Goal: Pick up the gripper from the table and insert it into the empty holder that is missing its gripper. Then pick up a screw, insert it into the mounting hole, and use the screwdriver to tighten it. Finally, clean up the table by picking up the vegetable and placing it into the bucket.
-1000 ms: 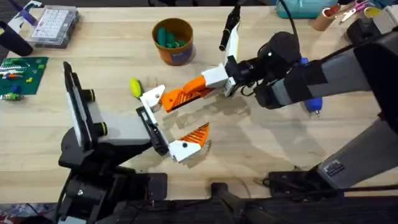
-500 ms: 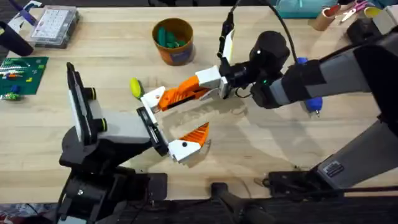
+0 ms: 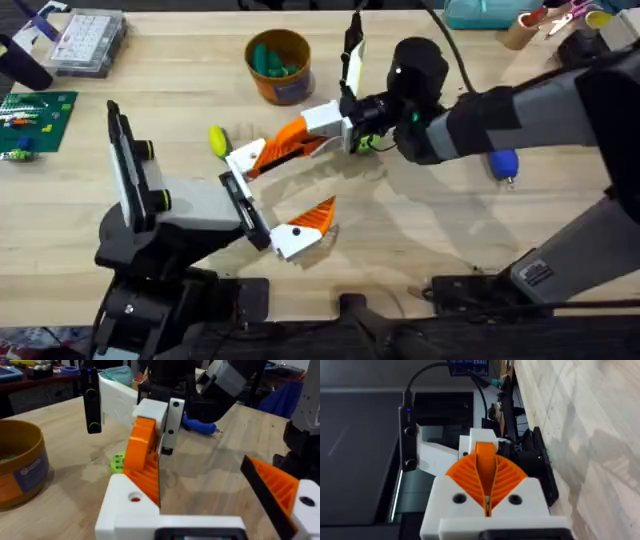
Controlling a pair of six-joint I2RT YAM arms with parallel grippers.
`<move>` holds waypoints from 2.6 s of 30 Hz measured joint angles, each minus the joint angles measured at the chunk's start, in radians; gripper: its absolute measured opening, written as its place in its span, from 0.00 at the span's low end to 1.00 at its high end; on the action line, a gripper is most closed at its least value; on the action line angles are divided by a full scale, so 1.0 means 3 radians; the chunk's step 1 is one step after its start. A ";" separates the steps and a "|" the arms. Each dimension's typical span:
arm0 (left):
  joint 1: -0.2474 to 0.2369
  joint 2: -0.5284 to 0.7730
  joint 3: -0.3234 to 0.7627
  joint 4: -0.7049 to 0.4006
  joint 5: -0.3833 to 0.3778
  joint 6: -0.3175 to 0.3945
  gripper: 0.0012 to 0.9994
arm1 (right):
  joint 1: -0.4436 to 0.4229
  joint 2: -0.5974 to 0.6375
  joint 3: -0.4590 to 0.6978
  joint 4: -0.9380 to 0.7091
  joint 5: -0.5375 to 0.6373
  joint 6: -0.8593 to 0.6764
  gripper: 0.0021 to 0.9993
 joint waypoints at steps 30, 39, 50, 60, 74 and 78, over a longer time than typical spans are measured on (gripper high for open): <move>0.0021 0.0000 0.0000 0.0011 -0.0082 0.0004 0.99 | 0.0102 0.0000 0.0037 -0.0060 0.0237 -0.0111 0.18; -0.0008 -0.0004 0.0000 0.0006 0.0057 0.0057 0.99 | 0.0122 0.0000 0.0037 -0.0100 0.0414 -0.0125 0.36; -0.0007 -0.0004 0.0000 0.0002 0.0106 0.0080 0.99 | 0.0122 0.0000 0.0037 -0.0103 0.0447 -0.0125 0.40; -0.0007 -0.0004 0.0000 0.0000 0.0119 0.0080 0.99 | -0.0020 0.0000 0.0037 -0.0109 0.0168 -0.0137 0.51; -0.0007 -0.0004 0.0000 0.0000 0.0119 0.0080 0.99 | -0.0127 0.0000 0.0037 -0.0109 -0.0272 -0.0166 0.51; -0.0007 -0.0004 0.0000 0.0001 0.0119 0.0080 0.99 | -0.0127 0.0000 0.0037 -0.0109 -0.0391 -0.0176 0.51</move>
